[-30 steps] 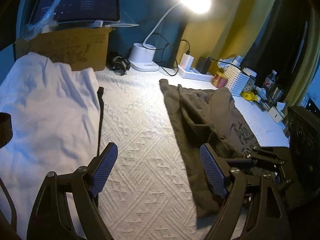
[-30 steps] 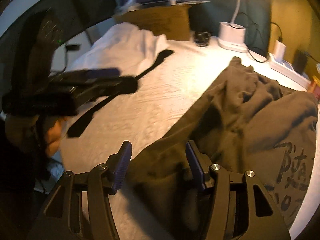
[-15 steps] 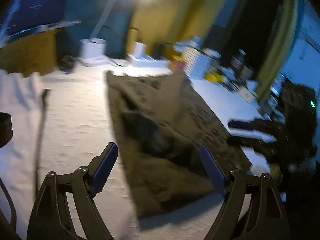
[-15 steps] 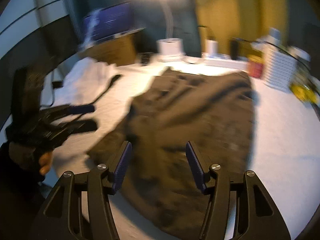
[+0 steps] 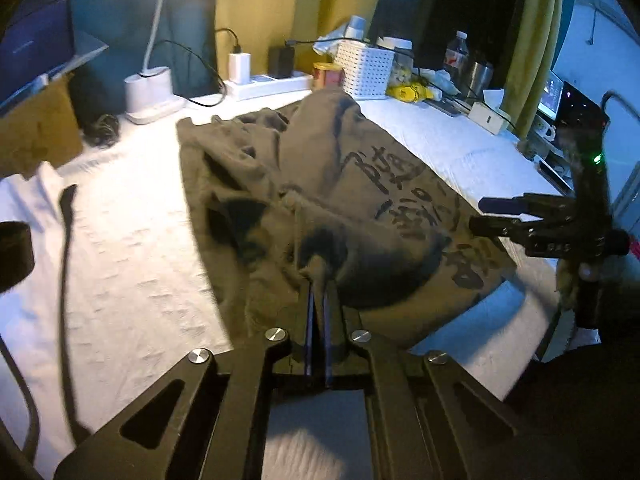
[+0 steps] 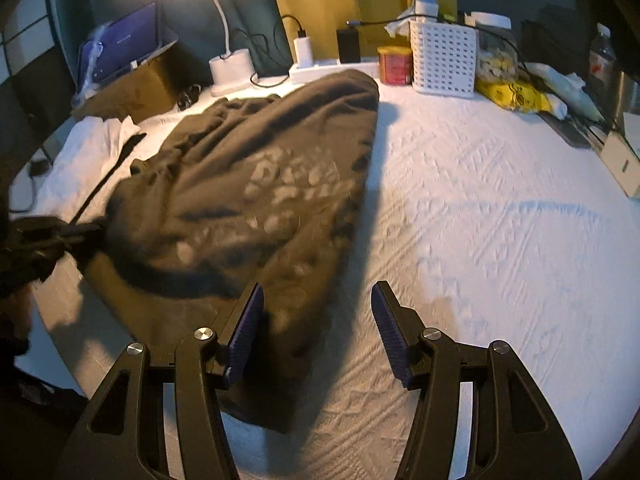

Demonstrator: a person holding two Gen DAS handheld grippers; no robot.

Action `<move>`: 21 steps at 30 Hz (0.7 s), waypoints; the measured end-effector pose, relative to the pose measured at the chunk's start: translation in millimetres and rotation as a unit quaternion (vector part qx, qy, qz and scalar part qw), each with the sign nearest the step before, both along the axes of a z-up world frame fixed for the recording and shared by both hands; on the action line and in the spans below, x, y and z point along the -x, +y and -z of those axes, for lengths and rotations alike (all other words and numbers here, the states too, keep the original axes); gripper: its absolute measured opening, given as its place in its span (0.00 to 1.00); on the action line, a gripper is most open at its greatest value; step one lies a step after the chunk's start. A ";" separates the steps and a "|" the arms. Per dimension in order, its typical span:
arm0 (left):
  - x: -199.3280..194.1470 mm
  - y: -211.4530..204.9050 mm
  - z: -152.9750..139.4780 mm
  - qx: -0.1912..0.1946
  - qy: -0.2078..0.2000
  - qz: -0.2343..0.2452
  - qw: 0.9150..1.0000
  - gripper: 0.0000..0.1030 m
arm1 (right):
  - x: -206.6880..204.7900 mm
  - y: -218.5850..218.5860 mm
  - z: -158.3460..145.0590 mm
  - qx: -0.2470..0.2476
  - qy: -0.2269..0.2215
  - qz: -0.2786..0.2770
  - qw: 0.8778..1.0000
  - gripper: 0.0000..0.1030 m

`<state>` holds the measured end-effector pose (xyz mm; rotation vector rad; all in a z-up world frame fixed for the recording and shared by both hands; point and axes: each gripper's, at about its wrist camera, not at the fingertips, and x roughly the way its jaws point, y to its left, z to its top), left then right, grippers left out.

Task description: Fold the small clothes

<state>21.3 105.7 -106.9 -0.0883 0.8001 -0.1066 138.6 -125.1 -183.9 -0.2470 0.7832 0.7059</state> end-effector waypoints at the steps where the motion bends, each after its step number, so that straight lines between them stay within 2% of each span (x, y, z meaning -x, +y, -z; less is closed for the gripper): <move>1: 3.7 2.2 -1.9 -0.001 0.000 -0.006 1.000 0.02 | 2.0 0.2 2.4 0.002 0.001 -0.001 1.000 0.58; 6: 10.2 11.2 17.0 0.006 0.039 -0.018 0.999 0.02 | 13.5 5.8 6.8 0.014 -0.010 -0.008 1.000 0.58; 11: 9.7 12.6 14.6 0.024 0.038 -0.038 0.998 0.06 | 19.9 4.1 7.9 0.017 -0.014 0.007 1.000 0.58; 12: 9.2 12.2 13.8 0.020 0.038 -0.042 0.998 0.12 | 20.5 3.8 7.9 0.017 -0.015 0.009 1.000 0.58; 13: 7.9 11.0 13.3 0.009 0.038 -0.048 0.998 0.26 | 22.0 3.5 8.2 0.017 -0.017 0.013 1.000 0.58; 14: 7.0 11.0 12.5 0.000 0.036 -0.054 0.998 0.34 | 23.3 3.3 8.4 0.017 -0.018 0.016 1.000 0.58; 15: 6.8 11.7 11.3 -0.002 0.032 -0.058 0.998 0.48 | 23.4 2.9 8.3 0.017 -0.018 0.018 1.000 0.58; 16: 6.9 13.2 10.1 0.002 0.029 -0.061 0.998 0.54 | 23.9 2.0 8.2 0.015 -0.017 0.022 1.000 0.58; 18: 6.0 16.9 7.5 0.011 0.023 -0.065 0.998 0.54 | 24.7 0.7 8.1 0.012 -0.015 0.025 0.999 0.58; 21: 3.8 17.7 3.7 0.004 0.016 -0.066 0.998 0.54 | 25.2 -1.5 7.2 0.007 -0.009 0.030 0.999 0.58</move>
